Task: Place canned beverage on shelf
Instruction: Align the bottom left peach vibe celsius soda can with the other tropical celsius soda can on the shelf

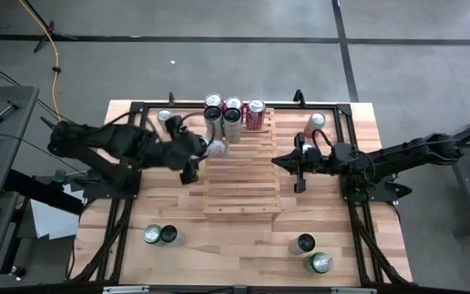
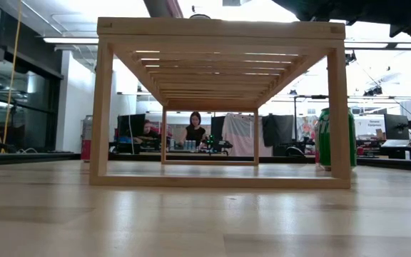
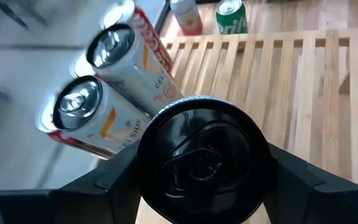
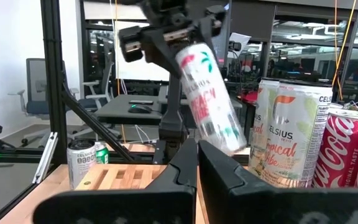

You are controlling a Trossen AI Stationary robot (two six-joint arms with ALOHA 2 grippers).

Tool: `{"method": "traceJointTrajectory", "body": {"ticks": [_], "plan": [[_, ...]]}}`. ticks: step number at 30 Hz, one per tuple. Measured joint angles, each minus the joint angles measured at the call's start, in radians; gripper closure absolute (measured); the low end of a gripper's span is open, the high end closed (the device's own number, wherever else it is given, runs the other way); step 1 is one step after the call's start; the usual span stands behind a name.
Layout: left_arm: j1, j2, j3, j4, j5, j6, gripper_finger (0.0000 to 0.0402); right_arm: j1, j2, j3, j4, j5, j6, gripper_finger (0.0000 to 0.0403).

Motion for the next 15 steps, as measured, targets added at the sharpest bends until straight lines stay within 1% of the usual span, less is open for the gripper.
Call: {"method": "traceJointTrajectory", "body": {"ticks": [3,5,11,15], "plan": [[0.075,0.011,0.019,-0.019,0.112,-0.021,0.0164,0.000,0.000,0.000,-0.002,0.000,0.000,0.0403],[0.113,0.014,0.036,-0.019,0.170,-0.023,0.0164,0.000,0.000,0.000,-0.004,0.000,0.000,0.0403],[0.181,0.018,0.104,-0.042,0.262,-0.008,0.0164,0.000,0.000,0.000,-0.007,0.000,0.000,0.0403],[0.219,0.018,0.128,-0.084,0.347,-0.041,0.0164,0.000,0.000,0.000,-0.008,0.000,0.000,0.0403]]}}
